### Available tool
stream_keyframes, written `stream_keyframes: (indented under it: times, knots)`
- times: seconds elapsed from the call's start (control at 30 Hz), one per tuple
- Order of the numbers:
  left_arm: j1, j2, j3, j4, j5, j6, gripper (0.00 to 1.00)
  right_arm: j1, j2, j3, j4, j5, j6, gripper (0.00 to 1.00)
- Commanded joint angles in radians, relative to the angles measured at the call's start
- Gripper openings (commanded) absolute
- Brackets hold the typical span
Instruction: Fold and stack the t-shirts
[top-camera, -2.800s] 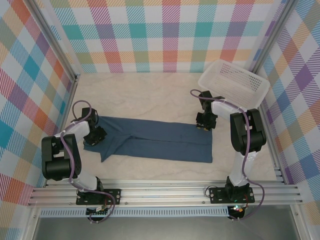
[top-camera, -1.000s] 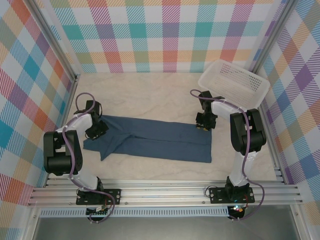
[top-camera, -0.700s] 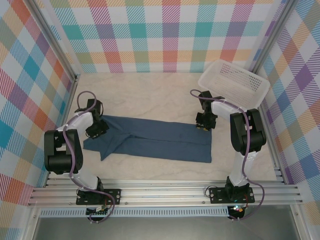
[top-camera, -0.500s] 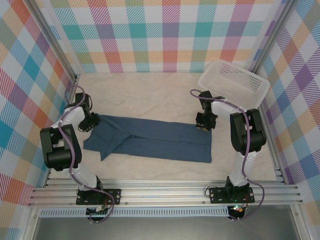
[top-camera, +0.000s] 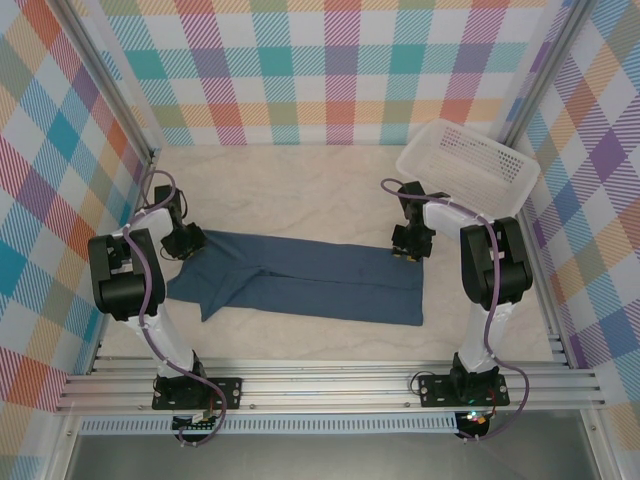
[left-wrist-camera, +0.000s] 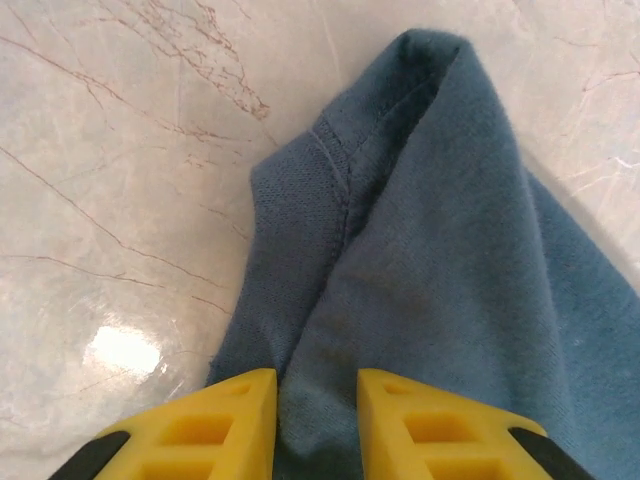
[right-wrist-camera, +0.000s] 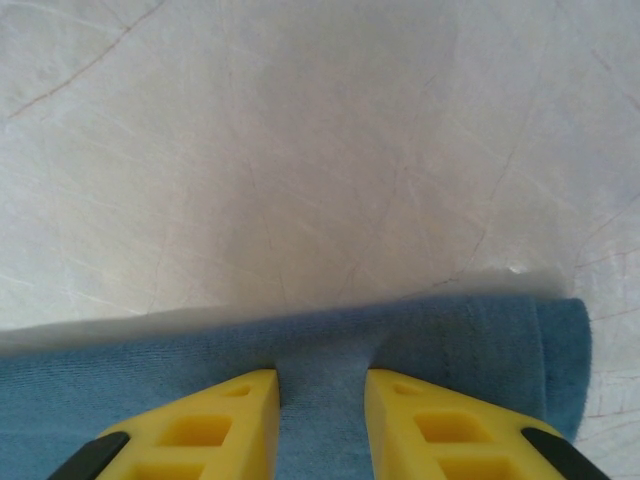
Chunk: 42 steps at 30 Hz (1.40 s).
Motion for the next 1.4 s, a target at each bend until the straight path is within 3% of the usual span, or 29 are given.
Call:
stream_keyframes:
  times: [0.0, 0.17, 0.47, 0.83, 1.37]
  knots:
    - [0.000, -0.020, -0.005, -0.019, -0.023, 0.024, 0.27, -0.004, 0.038, 0.023, -0.016, -0.015, 0.002, 0.29]
    - [0.000, -0.051, -0.019, -0.044, -0.074, 0.038, 0.27, -0.003, 0.047, 0.038, -0.019, -0.015, -0.001, 0.29]
    - [-0.001, -0.076, -0.043, -0.049, -0.021, 0.050, 0.28, -0.005, 0.059, 0.050, -0.023, -0.016, -0.006, 0.29]
    - [-0.020, -0.084, -0.058, -0.036, 0.012, 0.040, 0.12, -0.005, 0.063, 0.048, -0.019, -0.017, 0.000, 0.29]
    - [-0.037, -0.122, -0.035, -0.047, -0.040, 0.017, 0.00, -0.004, 0.061, 0.046, -0.019, -0.017, -0.003, 0.29]
